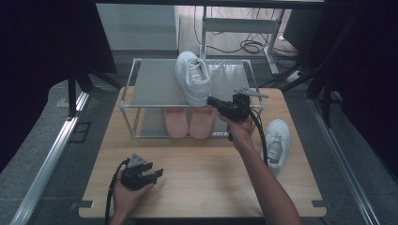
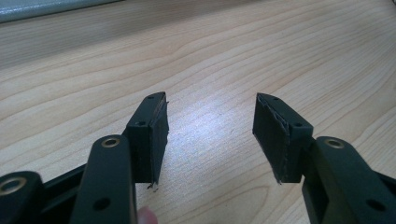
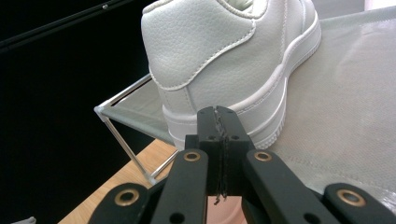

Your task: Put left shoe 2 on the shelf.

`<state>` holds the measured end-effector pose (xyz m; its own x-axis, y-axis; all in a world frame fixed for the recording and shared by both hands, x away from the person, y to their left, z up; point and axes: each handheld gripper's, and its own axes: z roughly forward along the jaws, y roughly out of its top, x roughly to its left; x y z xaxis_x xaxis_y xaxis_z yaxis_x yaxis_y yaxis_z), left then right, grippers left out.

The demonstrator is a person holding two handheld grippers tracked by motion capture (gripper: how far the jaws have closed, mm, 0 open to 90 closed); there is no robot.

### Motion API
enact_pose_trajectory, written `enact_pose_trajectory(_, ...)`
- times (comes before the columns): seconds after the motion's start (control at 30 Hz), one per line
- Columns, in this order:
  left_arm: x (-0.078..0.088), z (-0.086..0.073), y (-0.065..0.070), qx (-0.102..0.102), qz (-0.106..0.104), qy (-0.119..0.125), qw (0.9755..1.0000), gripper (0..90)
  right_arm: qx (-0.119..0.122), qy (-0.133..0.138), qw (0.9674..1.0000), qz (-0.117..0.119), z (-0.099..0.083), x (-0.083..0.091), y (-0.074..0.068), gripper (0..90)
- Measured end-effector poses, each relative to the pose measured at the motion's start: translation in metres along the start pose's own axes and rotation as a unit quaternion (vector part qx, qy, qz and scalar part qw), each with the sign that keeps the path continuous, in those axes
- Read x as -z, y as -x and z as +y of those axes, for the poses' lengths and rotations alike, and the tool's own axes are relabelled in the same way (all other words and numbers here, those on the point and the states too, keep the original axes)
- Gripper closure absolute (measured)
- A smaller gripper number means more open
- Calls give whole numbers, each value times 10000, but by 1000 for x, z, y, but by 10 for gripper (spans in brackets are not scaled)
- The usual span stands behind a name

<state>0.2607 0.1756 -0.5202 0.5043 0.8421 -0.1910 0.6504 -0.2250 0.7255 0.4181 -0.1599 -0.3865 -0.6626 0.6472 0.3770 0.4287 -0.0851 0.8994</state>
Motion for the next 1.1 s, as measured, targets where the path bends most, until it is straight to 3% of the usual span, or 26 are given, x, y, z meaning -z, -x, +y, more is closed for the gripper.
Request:
enact_pose_trajectory(0.53,-1,0,0,-8,4,-10,10000,462,-14,40,10000,28,2,-3,-4,889)
enact_pose_trajectory(1.1,-1,0,1,-19,-9,-15,10000,462,-1,40,9996,262,-4,-20,-17,892)
